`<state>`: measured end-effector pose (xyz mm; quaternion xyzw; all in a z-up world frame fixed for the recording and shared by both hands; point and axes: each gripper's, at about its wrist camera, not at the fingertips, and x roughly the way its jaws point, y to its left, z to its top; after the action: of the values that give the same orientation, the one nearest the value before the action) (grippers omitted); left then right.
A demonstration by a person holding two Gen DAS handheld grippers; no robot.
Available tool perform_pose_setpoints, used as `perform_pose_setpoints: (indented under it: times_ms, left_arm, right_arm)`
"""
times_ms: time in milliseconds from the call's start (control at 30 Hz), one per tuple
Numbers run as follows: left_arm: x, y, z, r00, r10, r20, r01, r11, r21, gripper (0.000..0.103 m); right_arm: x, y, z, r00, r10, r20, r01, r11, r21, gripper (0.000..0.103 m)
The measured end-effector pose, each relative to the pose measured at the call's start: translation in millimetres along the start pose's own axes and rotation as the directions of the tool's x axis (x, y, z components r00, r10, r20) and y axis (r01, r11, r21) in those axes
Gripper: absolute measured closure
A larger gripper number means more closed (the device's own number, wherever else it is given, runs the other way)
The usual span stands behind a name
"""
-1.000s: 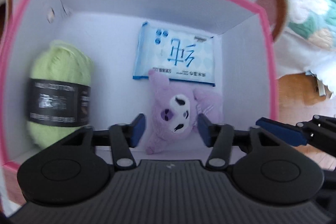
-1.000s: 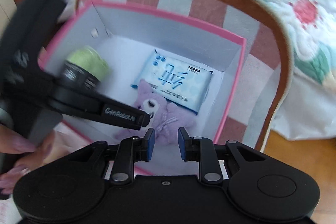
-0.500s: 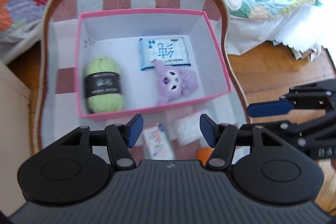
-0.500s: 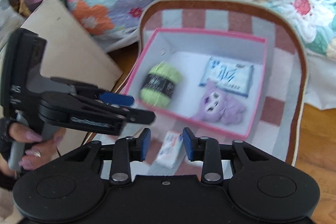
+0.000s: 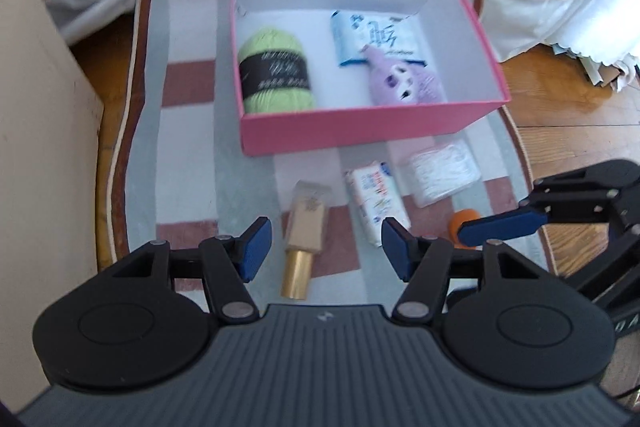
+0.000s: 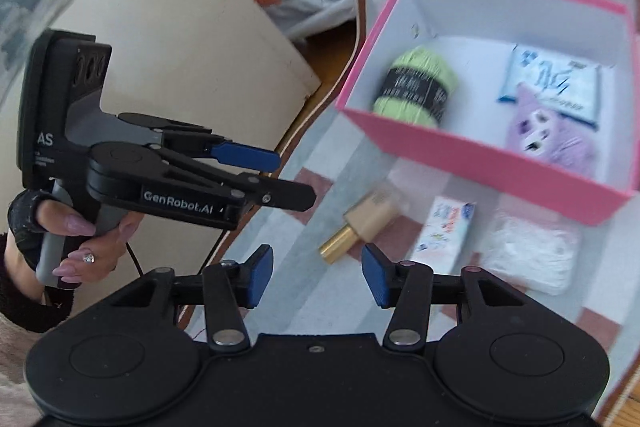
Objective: Organize objects
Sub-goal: 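Withdraw the left tool and lower it to the beige foundation bottle, then close the left gripper on the foundation bottle and lift it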
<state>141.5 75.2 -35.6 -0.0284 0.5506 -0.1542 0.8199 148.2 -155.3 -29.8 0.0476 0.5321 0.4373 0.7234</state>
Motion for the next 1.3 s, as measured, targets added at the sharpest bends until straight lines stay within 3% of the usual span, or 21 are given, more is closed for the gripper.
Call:
perform_pose_setpoints:
  times_ms: [67, 333, 533, 633, 833, 933, 1300]
  left_arm:
    - [10.9, 5.8, -3.4, 1.000, -0.012, 0.002, 0.012, 1.000, -0.009, 0.043]
    - [63.0, 26.0, -14.7, 0.999, -0.041, -0.018, 0.038, 0.993, -0.111, 0.043]
    - [88.3, 40.1, -18.8, 0.997, -0.080, -0.009, 0.077, 0.979, -0.191, 0.046]
    - [96.8, 43.2, -20.3, 0.992, -0.120, -0.024, 0.112, 0.971, -0.213, 0.061]
    - [106.3, 43.2, -26.6, 0.972, -0.230, -0.047, 0.205, 0.929, -0.309, 0.062]
    - [107.9, 31.5, -25.7, 0.979, -0.200, -0.049, 0.178, 0.944, -0.278, 0.063]
    - [98.4, 41.6, -32.1, 0.991, -0.131, 0.020, 0.130, 0.931, -0.342, 0.063]
  right_arm:
    - [19.8, -0.8, -1.4, 1.000, 0.000, -0.018, 0.000, 1.000, 0.010, 0.041]
    - [85.3, -2.2, -4.5, 0.990, -0.137, -0.042, 0.137, 0.991, -0.015, 0.040]
    - [111.5, -4.0, -7.8, 0.985, -0.173, 0.001, 0.173, 0.984, -0.035, 0.040]
    - [120.0, -5.5, -11.9, 0.983, -0.183, 0.012, 0.183, 0.982, -0.044, 0.040]
    - [124.7, -12.5, -17.6, 0.988, -0.149, 0.044, 0.151, 0.988, -0.029, 0.034]
    - [128.5, -12.3, -20.7, 0.982, -0.179, 0.054, 0.182, 0.982, -0.056, 0.030]
    - [134.8, -15.8, -24.6, 0.962, -0.248, 0.114, 0.262, 0.954, -0.142, 0.032]
